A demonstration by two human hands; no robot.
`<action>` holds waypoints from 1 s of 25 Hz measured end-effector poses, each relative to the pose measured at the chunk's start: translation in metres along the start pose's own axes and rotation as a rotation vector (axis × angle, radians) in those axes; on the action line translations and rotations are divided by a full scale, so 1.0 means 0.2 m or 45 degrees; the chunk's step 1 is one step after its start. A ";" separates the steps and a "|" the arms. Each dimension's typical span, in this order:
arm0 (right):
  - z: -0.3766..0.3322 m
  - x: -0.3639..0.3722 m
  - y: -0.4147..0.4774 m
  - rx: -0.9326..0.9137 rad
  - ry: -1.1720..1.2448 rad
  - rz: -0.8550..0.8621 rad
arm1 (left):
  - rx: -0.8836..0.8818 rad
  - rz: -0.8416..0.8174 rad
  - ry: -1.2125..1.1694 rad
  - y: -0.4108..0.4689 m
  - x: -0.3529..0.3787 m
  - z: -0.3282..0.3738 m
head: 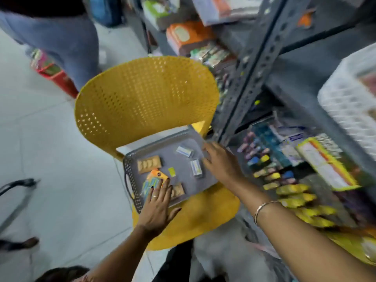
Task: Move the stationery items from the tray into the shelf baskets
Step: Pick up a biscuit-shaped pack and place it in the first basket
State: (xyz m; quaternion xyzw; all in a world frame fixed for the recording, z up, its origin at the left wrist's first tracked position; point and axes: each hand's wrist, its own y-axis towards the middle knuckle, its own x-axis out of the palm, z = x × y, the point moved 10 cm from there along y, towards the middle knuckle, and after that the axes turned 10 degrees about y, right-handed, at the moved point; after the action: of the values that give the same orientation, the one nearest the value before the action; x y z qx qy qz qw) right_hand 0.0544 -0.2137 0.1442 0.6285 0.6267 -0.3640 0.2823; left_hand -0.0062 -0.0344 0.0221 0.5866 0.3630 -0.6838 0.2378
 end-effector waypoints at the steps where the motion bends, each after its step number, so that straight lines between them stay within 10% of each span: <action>1: 0.04 0.17 0.02 0.015 -0.008 -0.097 | -0.037 -0.048 -0.003 -0.01 0.09 -0.04; 11: 0.06 1.25 0.05 -0.250 -0.301 -0.784 | -0.187 -0.084 -0.038 -0.04 0.51 -0.28; 25: 0.12 0.75 0.14 -0.118 -0.221 -0.438 | -0.159 -0.036 -0.014 -0.05 0.35 -0.26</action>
State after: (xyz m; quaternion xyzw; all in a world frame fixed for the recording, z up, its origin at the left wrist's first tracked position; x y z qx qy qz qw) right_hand 0.0724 -0.1475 0.0062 0.4647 0.7144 -0.4304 0.2975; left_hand 0.0053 0.0189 -0.0467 0.5618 0.4119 -0.6662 0.2662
